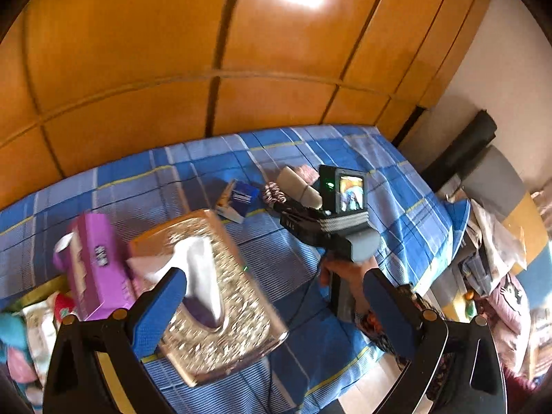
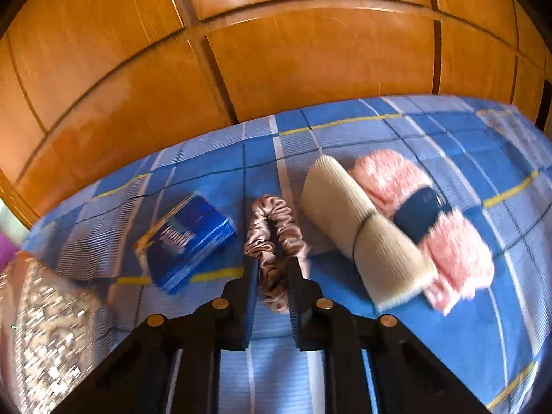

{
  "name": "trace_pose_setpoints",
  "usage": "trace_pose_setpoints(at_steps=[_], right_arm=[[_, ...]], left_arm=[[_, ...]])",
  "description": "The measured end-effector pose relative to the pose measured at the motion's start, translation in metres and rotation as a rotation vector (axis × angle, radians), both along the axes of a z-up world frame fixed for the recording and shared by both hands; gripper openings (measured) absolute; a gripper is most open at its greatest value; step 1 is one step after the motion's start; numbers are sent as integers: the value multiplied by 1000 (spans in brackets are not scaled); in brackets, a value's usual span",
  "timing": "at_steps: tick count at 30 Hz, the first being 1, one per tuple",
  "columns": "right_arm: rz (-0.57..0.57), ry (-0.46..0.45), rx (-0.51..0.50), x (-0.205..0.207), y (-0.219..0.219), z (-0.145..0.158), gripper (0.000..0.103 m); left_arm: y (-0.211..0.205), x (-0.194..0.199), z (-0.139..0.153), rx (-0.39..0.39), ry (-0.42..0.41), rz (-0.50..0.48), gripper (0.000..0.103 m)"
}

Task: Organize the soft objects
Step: 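Move the right tool to the other pink scrunchie and grasp it, then reach the left tool to the blue Tempo tissue pack and grasp it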

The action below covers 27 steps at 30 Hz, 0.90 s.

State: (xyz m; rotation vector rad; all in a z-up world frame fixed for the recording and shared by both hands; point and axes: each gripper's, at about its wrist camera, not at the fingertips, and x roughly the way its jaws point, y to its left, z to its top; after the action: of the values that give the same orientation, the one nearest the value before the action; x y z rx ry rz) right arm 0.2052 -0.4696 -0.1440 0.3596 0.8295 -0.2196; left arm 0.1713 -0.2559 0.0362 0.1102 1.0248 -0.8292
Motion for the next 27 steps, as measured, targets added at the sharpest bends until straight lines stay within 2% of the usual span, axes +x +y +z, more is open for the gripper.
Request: trace_pose_setpoints(at_steps=[6, 8, 10, 15, 20, 23, 27], right_arm=[[-33, -24, 15, -36, -2, 2, 14], [-55, -26, -6, -45, -3, -4, 14], [-66, -37, 13, -48, -8, -8, 14], [-85, -56, 23, -49, -12, -13, 14], [-101, -81, 49, -54, -18, -17, 11], [-102, -88, 51, -56, -17, -17, 11], [-105, -105, 71, -59, -19, -20, 11]], left_arm=[[-52, 34, -8, 85, 25, -17, 103], [-77, 47, -15, 154, 31, -38, 103], [-94, 57, -23, 203, 18, -40, 103], [-140, 88, -61, 400, -17, -79, 103], [-172, 118, -109, 511, 60, -91, 103], [-184, 133, -132, 532, 132, -100, 100], [-195, 148, -154, 566, 186, -80, 99]])
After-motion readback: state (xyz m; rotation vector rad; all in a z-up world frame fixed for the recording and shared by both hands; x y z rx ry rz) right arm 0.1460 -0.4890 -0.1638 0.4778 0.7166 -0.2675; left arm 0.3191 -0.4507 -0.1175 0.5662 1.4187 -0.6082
